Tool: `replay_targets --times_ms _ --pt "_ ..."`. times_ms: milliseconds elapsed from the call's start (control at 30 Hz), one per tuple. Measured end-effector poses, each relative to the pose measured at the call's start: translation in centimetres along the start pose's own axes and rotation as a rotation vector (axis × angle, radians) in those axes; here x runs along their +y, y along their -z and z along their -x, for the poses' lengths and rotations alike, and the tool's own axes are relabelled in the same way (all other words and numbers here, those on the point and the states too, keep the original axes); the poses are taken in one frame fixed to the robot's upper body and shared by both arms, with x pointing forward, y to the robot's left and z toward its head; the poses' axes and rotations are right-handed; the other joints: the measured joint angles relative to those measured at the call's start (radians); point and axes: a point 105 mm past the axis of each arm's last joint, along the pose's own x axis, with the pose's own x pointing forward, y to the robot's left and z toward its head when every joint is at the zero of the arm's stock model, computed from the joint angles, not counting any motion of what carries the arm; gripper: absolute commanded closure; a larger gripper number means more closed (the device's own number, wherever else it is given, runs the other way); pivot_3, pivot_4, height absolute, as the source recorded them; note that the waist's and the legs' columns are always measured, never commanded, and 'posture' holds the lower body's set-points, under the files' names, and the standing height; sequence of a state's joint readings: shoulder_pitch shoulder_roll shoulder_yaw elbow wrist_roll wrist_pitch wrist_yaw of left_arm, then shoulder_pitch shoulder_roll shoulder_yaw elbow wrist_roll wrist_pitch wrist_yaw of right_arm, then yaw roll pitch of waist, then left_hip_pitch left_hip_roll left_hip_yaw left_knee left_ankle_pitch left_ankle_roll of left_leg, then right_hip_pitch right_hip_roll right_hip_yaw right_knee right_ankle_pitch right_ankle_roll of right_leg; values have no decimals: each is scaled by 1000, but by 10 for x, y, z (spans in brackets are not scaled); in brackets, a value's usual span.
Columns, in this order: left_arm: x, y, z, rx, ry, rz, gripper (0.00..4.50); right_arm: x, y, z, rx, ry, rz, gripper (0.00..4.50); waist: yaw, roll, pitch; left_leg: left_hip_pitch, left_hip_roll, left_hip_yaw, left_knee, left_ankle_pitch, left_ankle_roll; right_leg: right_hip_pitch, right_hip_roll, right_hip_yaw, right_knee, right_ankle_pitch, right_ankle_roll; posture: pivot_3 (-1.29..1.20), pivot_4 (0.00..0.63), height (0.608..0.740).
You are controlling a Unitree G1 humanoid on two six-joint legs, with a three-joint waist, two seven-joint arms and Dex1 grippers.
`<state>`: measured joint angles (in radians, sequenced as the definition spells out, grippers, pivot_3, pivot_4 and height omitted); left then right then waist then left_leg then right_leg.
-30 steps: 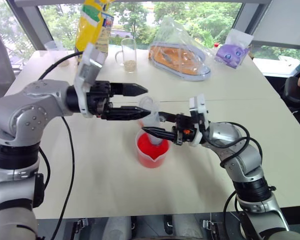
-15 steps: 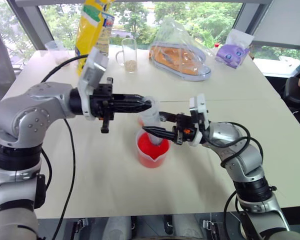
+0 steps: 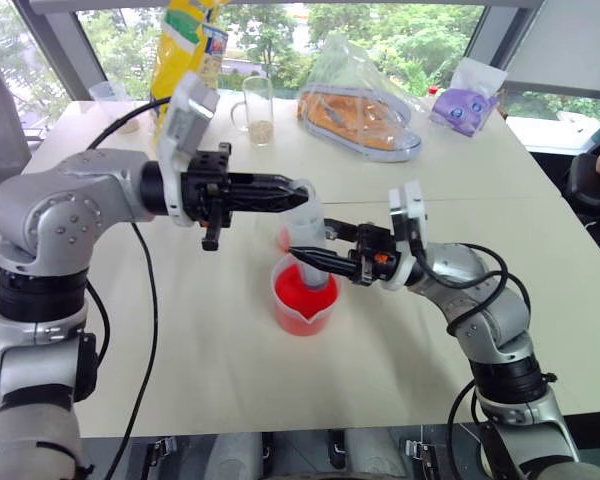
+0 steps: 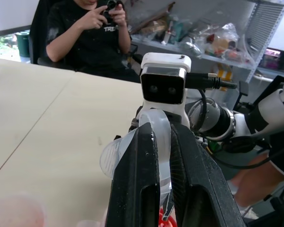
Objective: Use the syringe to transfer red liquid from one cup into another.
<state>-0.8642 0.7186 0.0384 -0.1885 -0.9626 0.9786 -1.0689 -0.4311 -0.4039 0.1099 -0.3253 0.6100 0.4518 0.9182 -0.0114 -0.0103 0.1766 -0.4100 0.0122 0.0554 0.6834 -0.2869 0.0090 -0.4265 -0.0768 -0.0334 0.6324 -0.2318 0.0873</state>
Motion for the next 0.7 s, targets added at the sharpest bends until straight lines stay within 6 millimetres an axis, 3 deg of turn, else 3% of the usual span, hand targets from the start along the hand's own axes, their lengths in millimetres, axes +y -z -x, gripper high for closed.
replay_targets --times_ms 700 --pt "8 -8 1 -1 -9 -7 4473 -4 6 1 -1 10 -26 3048 0 0 0 0 0 0 0 0 0 0 0 0 0 0 0 0 150 740"
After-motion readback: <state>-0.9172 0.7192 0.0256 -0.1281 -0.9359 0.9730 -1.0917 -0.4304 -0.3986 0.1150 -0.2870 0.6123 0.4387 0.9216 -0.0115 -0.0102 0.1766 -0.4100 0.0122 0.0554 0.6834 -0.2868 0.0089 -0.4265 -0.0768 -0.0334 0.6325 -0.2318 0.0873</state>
